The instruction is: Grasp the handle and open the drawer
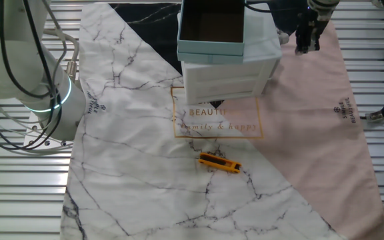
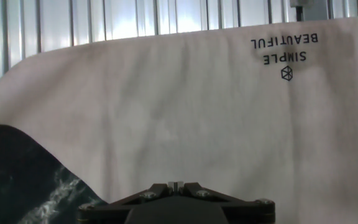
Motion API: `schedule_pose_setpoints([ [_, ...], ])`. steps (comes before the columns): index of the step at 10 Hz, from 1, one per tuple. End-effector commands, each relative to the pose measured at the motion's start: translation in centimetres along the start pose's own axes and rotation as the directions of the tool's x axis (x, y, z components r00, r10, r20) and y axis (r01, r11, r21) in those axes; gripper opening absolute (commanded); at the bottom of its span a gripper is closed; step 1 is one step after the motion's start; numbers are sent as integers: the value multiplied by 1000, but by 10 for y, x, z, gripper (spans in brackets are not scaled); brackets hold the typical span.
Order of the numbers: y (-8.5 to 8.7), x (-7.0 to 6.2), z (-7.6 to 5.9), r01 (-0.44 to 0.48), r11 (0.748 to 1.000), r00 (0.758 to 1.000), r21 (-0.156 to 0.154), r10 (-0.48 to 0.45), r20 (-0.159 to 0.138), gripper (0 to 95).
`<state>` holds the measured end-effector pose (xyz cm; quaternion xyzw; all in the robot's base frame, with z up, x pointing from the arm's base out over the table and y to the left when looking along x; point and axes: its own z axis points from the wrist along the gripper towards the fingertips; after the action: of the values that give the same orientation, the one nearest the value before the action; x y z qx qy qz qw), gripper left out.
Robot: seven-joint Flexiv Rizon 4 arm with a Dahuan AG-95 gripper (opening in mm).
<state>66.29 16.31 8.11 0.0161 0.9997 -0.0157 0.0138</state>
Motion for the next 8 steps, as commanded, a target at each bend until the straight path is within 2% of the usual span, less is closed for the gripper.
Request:
schedule_pose_setpoints([
  [1, 0, 0, 0, 3, 1000, 1000, 1, -3, -2, 0],
  [8, 1, 1, 0, 17, 1000, 999, 0, -17, -40, 0],
])
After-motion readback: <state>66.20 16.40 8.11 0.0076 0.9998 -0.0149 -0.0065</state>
